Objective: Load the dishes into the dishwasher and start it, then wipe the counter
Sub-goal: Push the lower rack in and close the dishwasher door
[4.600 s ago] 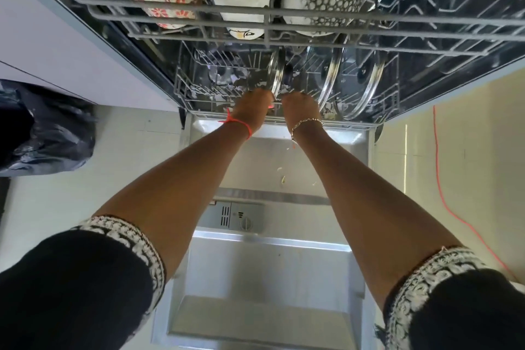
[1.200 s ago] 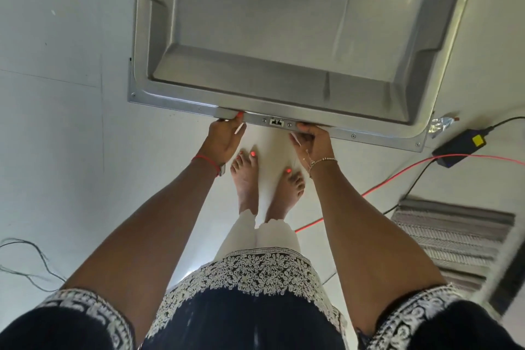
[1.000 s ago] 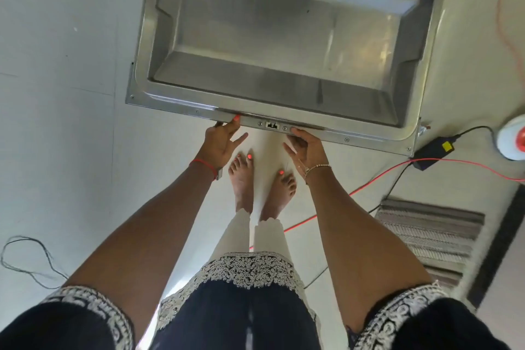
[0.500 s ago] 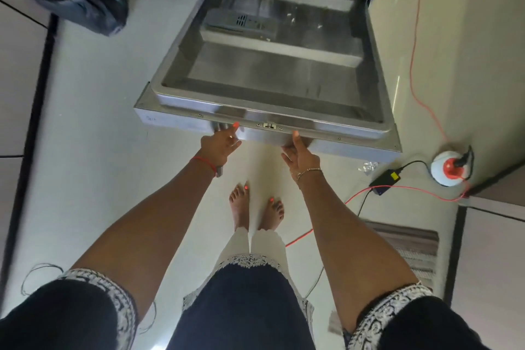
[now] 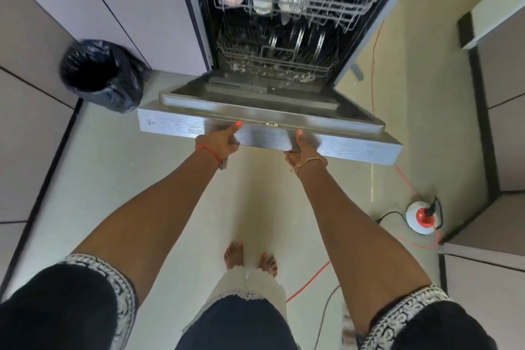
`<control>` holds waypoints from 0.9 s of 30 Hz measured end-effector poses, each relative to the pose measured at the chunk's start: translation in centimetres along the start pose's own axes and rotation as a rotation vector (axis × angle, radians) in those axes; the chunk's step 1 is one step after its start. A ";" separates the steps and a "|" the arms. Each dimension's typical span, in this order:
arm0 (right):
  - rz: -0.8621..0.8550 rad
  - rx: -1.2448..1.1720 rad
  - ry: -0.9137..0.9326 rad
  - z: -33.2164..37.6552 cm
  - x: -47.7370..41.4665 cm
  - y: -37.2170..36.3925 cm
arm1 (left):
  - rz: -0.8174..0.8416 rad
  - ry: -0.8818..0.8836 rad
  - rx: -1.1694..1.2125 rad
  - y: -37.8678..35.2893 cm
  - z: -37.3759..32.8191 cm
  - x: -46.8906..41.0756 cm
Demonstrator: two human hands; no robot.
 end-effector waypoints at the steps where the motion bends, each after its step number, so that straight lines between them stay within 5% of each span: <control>1: 0.002 -0.018 0.022 1.2 0.2 -0.6 | -0.014 -0.025 -0.009 0.0 -1.1 0.0; 10: -0.035 0.025 0.128 9.7 0.6 -4.5 | -0.046 -0.104 0.122 -1.4 -10.0 0.8; 27: 0.201 0.092 0.291 24.9 -1.9 -15.6 | -0.019 -0.238 0.343 -8.1 -26.0 0.0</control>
Point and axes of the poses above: each hand's wrist, its own x-axis away from the middle knuckle, its own y-axis out of the back of the hand, z = x × y, the point moved 10 cm from there along -x, towards the middle knuckle, and after that the axes turned 7 degrees about y, right-handed, at the moved point
